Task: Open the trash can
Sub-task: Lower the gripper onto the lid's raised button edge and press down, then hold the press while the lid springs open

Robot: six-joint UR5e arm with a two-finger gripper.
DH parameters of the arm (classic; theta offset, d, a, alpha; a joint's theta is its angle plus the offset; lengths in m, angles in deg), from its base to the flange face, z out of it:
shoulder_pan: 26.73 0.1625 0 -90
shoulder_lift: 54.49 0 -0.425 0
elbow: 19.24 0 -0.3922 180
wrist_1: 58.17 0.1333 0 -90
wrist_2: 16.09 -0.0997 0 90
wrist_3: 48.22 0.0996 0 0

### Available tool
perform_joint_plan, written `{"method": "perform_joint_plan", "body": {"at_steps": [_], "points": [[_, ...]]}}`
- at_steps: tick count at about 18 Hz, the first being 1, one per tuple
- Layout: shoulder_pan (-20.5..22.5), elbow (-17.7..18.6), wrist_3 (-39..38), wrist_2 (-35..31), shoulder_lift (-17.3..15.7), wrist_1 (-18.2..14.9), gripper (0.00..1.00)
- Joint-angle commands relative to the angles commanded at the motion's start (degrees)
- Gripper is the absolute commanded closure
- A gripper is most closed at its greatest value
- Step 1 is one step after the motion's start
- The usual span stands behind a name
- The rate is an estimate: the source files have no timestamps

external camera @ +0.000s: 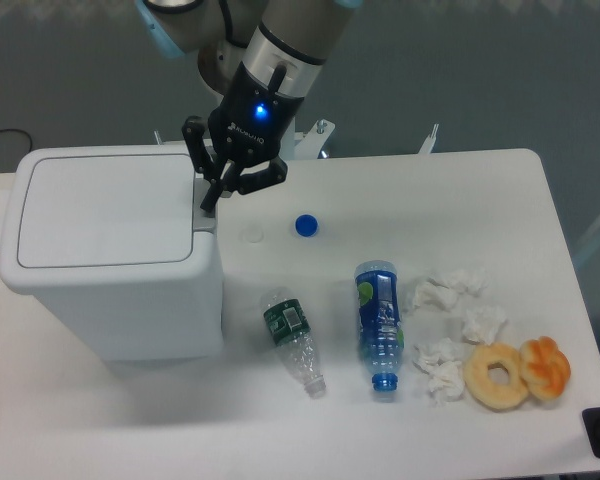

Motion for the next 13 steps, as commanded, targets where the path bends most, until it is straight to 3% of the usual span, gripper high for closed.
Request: {"method": "perform_joint_plan", "body": {"at_steps": [13], "points": [[0.1,0.4,0.1,0.0,-0.2,0.8,1.0]]}}
